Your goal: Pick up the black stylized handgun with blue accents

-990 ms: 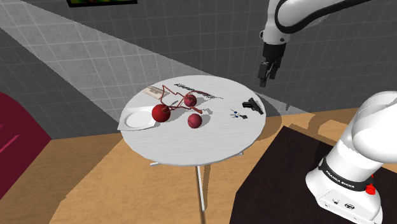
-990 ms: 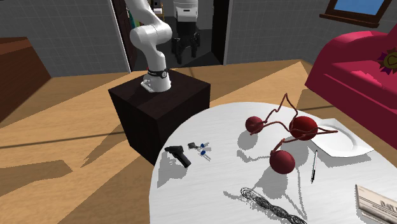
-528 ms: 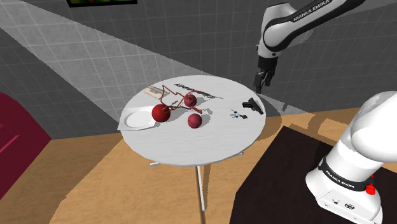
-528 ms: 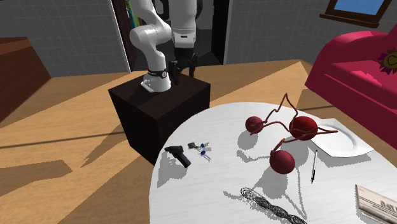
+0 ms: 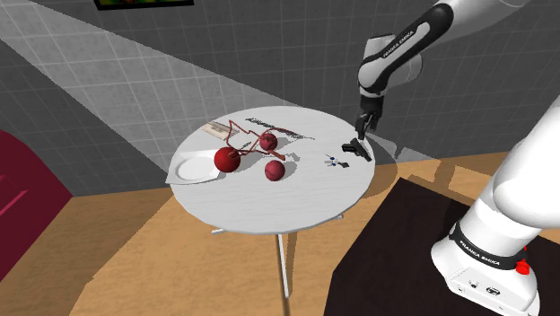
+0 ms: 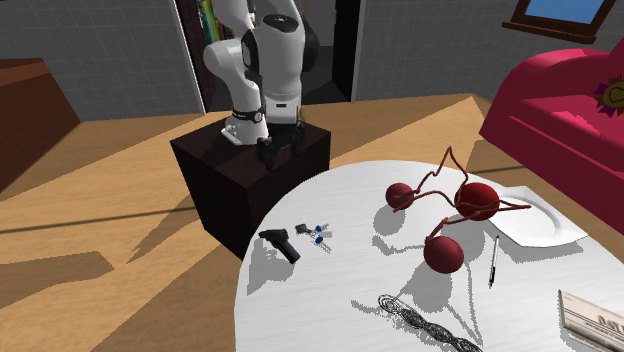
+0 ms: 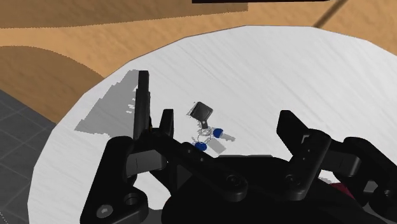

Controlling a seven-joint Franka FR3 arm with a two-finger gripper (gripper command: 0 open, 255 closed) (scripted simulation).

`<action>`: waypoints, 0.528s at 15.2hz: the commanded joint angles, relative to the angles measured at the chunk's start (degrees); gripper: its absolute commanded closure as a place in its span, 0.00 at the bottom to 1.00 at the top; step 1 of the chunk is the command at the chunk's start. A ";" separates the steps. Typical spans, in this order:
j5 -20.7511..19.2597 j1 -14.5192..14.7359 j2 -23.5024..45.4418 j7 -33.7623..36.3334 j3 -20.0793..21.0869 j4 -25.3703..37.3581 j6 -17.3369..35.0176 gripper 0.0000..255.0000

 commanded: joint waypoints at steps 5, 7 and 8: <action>5.83 -2.28 14.38 -6.41 -0.90 6.39 7.09 0.00; 7.87 -3.70 19.00 -8.52 -0.49 9.17 8.63 0.00; 8.81 -4.50 21.28 -9.49 -0.19 10.66 9.28 0.00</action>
